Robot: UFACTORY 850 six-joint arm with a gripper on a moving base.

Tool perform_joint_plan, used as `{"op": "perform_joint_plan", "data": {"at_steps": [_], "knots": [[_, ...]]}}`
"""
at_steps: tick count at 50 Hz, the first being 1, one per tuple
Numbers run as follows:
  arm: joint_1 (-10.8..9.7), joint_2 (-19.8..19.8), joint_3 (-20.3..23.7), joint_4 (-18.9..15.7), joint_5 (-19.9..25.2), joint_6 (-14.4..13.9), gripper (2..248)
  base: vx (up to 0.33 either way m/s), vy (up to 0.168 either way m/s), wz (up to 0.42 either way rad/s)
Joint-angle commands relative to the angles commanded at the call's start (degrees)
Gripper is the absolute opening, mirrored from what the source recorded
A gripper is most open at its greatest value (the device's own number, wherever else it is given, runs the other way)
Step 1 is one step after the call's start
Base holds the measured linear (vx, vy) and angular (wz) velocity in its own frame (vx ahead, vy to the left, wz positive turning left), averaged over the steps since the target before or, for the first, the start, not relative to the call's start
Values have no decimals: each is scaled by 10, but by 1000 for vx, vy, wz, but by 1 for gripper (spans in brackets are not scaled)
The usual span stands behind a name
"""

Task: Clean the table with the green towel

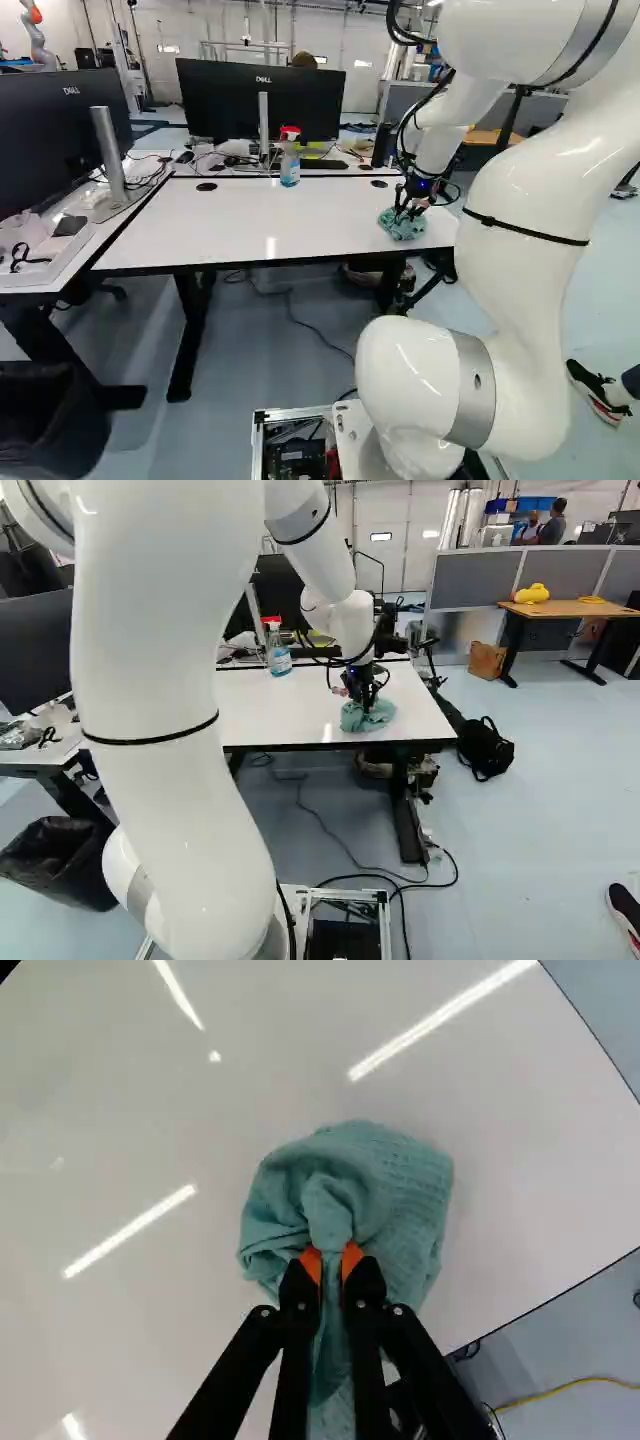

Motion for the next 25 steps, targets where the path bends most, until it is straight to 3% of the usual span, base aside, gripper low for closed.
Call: {"op": "perform_joint_plan", "data": {"at_steps": [25], "knots": [[33, 51, 61, 0, 0, 0, 42, 0, 0, 0]]}}
